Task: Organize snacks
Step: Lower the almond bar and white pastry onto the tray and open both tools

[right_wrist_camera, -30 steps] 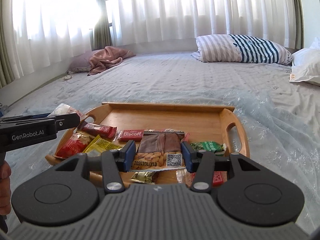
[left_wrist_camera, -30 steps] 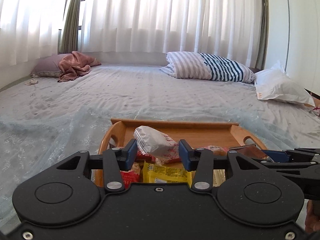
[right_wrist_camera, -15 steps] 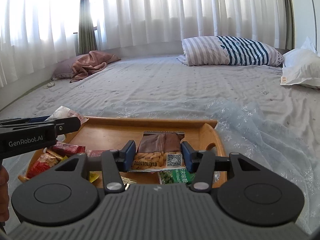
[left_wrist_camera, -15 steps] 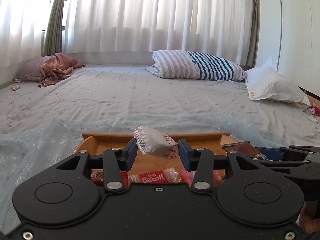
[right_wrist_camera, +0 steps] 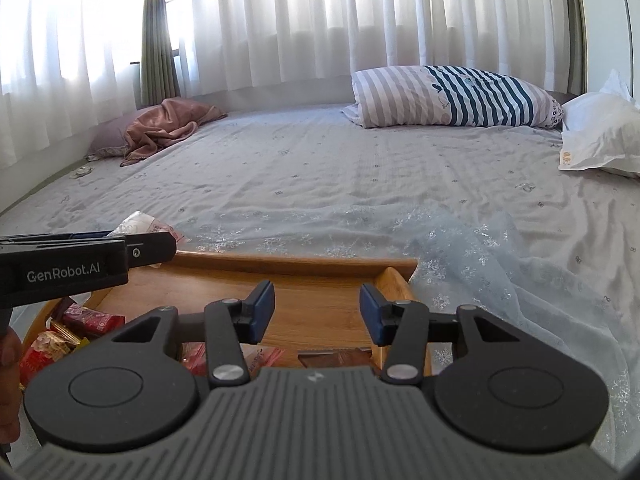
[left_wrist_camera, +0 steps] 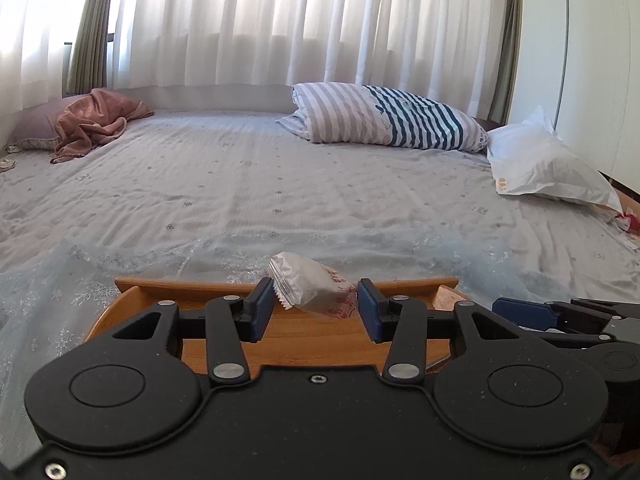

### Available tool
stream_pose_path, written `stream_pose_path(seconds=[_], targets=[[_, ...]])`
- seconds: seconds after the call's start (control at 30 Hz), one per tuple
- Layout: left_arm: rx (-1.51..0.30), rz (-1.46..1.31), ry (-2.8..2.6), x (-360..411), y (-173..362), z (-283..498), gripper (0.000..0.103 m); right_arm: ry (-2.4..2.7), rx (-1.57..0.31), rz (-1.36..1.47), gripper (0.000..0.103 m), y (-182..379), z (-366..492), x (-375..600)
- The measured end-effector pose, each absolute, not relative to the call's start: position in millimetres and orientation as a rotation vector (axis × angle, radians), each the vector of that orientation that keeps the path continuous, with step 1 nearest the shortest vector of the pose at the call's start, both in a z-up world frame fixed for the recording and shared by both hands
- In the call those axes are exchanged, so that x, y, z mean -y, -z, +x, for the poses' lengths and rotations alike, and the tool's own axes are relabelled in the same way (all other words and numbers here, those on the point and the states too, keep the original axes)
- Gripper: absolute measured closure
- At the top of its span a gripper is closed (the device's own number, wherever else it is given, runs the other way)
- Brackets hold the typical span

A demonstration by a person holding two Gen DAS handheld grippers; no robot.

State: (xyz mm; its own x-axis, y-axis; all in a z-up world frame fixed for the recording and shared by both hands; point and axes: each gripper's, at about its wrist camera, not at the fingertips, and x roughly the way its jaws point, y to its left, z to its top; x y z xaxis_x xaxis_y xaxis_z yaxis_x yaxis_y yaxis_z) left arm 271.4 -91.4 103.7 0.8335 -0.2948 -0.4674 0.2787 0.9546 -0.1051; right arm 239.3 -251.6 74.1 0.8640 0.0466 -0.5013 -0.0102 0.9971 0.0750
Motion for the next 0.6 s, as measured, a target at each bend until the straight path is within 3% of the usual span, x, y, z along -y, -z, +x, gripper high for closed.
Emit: stream_pose_path(seconds=[0.07,0.23,0.37,0.6], targets=[[-0.506,-0.030,0.306,94.0,-101.2,276.6,0.060,-0.034,-0.533,0.076,0.061,-71.1,243.4,253.2],[-0.512,-0.022,0.302,95.9,-93.4,282.2,0.060,-0.046,-0.537,0.120,0.058,-67.4,241.2,260.7],[-0.524,-0.032,0.296,92.2,-87.6,283.6,0.060,-0.066,-0.553,0.146,0.038,-67.2,234.1,268.7],[-0.534,-0.046,0.294,84.6,-82.7,279.6,0.060,-0.133,-0.624,0.078,0.032,-55.3,236.8,260.1]])
